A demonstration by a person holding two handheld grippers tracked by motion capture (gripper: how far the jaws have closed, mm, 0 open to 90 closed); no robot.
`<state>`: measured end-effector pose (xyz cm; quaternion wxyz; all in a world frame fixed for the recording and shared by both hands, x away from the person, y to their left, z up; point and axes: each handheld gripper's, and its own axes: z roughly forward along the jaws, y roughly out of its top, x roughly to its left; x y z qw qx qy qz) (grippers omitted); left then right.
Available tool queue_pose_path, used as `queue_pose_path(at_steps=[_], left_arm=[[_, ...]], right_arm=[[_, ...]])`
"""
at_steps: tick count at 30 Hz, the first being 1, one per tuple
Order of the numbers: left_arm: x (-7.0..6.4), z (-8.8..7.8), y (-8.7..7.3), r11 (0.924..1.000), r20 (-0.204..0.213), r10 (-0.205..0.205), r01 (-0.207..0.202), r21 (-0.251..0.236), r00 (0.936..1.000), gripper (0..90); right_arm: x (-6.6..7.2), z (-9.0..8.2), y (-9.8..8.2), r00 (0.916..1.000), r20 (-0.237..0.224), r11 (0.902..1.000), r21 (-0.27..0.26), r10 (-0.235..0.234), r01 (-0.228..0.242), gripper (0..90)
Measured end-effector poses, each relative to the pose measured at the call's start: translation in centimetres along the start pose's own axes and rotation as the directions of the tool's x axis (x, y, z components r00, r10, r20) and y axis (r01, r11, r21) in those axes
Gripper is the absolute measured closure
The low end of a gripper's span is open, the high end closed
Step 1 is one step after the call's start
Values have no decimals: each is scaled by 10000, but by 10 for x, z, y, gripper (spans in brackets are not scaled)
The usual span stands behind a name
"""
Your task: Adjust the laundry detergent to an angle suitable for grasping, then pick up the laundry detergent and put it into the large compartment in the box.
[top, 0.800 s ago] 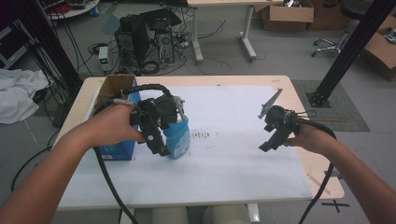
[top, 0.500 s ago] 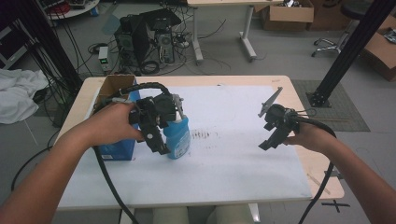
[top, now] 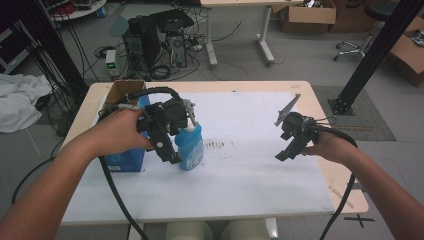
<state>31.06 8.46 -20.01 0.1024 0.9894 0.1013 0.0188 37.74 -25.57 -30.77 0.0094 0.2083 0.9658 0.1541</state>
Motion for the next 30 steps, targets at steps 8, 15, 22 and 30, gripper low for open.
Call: queue_pose_path(at_steps=[8, 15, 22, 30], left_arm=[[0, 2, -1, 9999, 6, -104, 103, 108, 9999, 208], [-4, -2, 1, 9999, -155, -161, 162, 61, 9998, 209], [-5, -14, 7, 9946, -1047, -981, 938, -452, 9897, 208], [10, -24, 14, 9551, -1421, -2811, 2621, -1383, 9491, 192]], right_arm=[[0, 0, -1, 10000, 9, 10000, 34, -65, 65, 170], [2, -1, -1, 10000, 25, 10000, 22, -91, 91, 170], [1, -1, -1, 10000, 14, 9999, 39, -98, 98, 171], [0, 1, -3, 9999, 28, 9999, 36, -130, 130, 172]])
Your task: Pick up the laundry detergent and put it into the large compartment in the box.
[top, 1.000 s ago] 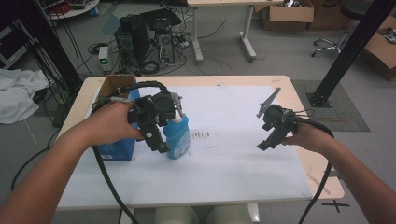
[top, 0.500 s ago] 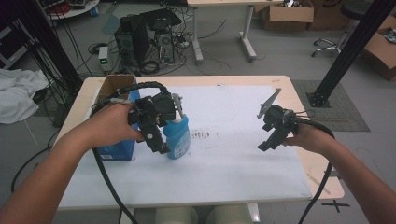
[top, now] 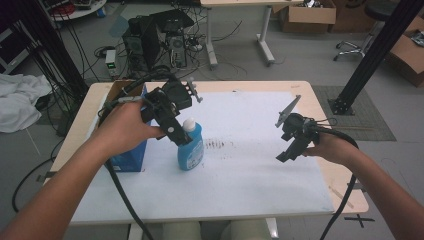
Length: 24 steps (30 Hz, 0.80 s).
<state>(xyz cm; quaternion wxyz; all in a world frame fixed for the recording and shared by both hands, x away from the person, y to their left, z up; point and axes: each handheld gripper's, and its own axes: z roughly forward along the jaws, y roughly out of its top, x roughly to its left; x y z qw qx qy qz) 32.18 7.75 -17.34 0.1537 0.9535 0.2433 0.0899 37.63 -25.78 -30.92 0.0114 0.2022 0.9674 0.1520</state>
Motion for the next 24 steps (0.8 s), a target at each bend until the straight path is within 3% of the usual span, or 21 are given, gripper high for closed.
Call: queue_pose_path(at_steps=[3, 5, 10, 13, 14, 17, 18, 21, 24], left_arm=[[5, 2, 4, 9965, -24, -836, 836, -51, 9965, 195], [8, 4, 7, 9932, -185, -1161, 1162, 58, 9931, 195], [10, 12, 14, 9879, -295, -1512, 1520, 293, 9881, 211], [14, 19, 17, 9748, -575, -2164, 2190, 431, 9746, 207], [14, 19, 17, 9748, -575, -2164, 2190, 431, 9746, 207], [18, 25, 19, 9638, -778, -2569, 2613, 532, 9633, 206], [20, 29, 19, 9568, -839, -2779, 2835, 638, 9569, 209], [22, 32, 19, 9534, -843, -2867, 2928, 729, 9543, 211], [26, 38, 17, 9434, -783, -3212, 3261, 605, 9438, 210]], right_arm=[[-2, 0, -1, 10000, 41, 10000, -21, 91, -90, 171], [-3, 0, -1, 10000, 22, 10000, -26, 81, -81, 171], [-4, 2, -3, 9999, 0, 9999, -13, 133, -133, 171], [-6, 4, -4, 9999, 5, 9999, -17, 153, -153, 171], [-6, 4, -4, 9999, 5, 9999, -17, 153, -153, 171], [-6, 5, -4, 9999, 2, 9999, -27, 127, -127, 171], [-6, 6, -4, 10000, -3, 10000, -41, 73, -73, 171], [-6, 6, -5, 10000, 1, 10000, -26, 57, -57, 171], [-5, 5, -5, 10000, -11, 10000, -77, 25, -25, 171]])
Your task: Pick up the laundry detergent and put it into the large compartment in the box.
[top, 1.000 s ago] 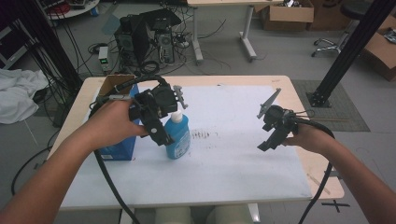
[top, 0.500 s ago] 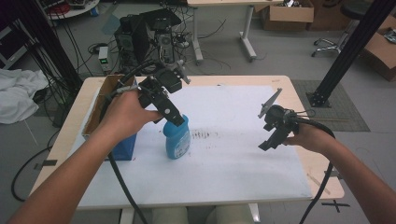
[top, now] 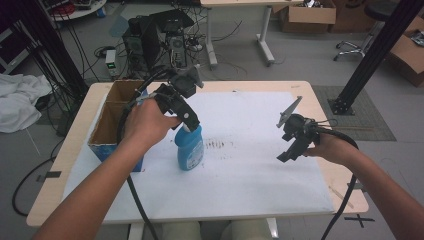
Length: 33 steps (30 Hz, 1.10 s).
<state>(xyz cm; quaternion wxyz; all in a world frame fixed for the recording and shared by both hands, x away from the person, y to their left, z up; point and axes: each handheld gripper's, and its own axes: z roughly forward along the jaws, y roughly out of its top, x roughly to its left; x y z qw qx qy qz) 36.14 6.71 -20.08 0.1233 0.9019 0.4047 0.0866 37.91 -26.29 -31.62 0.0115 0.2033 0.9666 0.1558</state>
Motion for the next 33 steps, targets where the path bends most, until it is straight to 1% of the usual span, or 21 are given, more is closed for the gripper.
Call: queue_pose_path(at_steps=[1, 6, 12, 18, 22, 23, 25, 31, 32, 33], left_arm=[[0, 0, 0, 10000, 0, 0, 0, 0, 10000, 210], [5, 5, 2, 9996, 182, -276, 277, -61, 9995, 209], [7, 11, 3, 9993, 284, -381, 380, 50, 9989, 207], [7, 20, 4, 9993, 419, -320, 311, 207, 9986, 206], [7, 25, 5, 9989, 495, -435, 426, 183, 9978, 206], [8, 29, 5, 9988, 504, -448, 437, 220, 9977, 206], [8, 30, 4, 9989, 499, -417, 405, 250, 9979, 205], [9, 39, 4, 9988, 561, -475, 470, 103, 9973, 205], [9, 43, 4, 9990, 563, -437, 431, 115, 9975, 205], [9, 43, 4, 9990, 563, -437, 431, 115, 9975, 205]], right_arm=[[0, 0, 0, 10000, 0, 10000, 0, 0, 0, 171], [-1, 0, -3, 10000, 24, 10000, -3, 36, -36, 171], [-1, 0, -4, 10000, 26, 10000, 9, 84, -84, 171], [-1, 1, -3, 10000, 35, 10000, 25, -2, 2, 171], [0, 2, -3, 10000, 13, 10000, -2, 39, -39, 171], [0, 3, -4, 10000, 12, 10000, 12, 35, -35, 171], [0, 3, -4, 10000, 6, 10000, 19, 36, -36, 171], [-1, 4, -5, 10000, 19, 10000, 19, 67, -67, 171], [-1, 4, -4, 10000, -1, 10000, 49, 83, -83, 171], [-1, 4, -4, 10000, -9, 10000, 56, 62, -61, 171]])
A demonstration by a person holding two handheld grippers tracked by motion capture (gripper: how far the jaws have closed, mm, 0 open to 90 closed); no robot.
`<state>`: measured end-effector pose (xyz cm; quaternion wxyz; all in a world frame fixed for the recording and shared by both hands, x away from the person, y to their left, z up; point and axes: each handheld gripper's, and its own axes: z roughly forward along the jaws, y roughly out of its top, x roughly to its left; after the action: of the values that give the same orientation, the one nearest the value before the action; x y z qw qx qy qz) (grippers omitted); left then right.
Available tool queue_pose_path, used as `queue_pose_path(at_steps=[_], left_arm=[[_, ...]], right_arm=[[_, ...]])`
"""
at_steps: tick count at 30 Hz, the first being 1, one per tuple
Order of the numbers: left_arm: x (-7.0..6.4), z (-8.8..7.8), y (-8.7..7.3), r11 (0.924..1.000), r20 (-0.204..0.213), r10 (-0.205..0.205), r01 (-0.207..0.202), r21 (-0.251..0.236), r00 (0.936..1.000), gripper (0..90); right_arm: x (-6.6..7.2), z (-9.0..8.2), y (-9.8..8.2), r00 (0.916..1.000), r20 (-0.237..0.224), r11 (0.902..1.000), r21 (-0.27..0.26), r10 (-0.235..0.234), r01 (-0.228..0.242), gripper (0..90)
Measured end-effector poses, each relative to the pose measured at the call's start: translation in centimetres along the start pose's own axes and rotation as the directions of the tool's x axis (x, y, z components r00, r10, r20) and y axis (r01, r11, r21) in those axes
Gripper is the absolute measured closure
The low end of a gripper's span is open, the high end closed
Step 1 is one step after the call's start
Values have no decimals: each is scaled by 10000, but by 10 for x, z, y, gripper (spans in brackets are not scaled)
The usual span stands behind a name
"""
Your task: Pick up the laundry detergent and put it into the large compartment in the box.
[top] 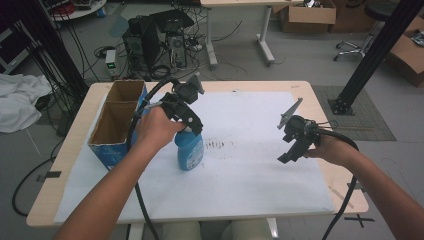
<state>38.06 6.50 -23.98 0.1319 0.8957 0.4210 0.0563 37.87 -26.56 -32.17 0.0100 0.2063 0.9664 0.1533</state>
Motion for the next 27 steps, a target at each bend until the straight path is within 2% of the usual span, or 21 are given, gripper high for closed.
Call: queue_pose_path(at_steps=[9, 16, 27], left_arm=[[-3, 18, 0, 9995, 22, 136, -137, 296, 9999, 206], [0, 34, -2, 9991, 16, 23, -23, 426, 10000, 205], [0, 45, -3, 9991, 25, 90, -91, 410, 10000, 205]], right_arm=[[-1, 3, -1, 10000, -66, 10000, 31, 32, -31, 171], [-1, 5, -2, 9999, -82, 10000, 19, 60, -60, 171], [-2, 7, -3, 9999, -127, 10000, -1, 79, -79, 171]])
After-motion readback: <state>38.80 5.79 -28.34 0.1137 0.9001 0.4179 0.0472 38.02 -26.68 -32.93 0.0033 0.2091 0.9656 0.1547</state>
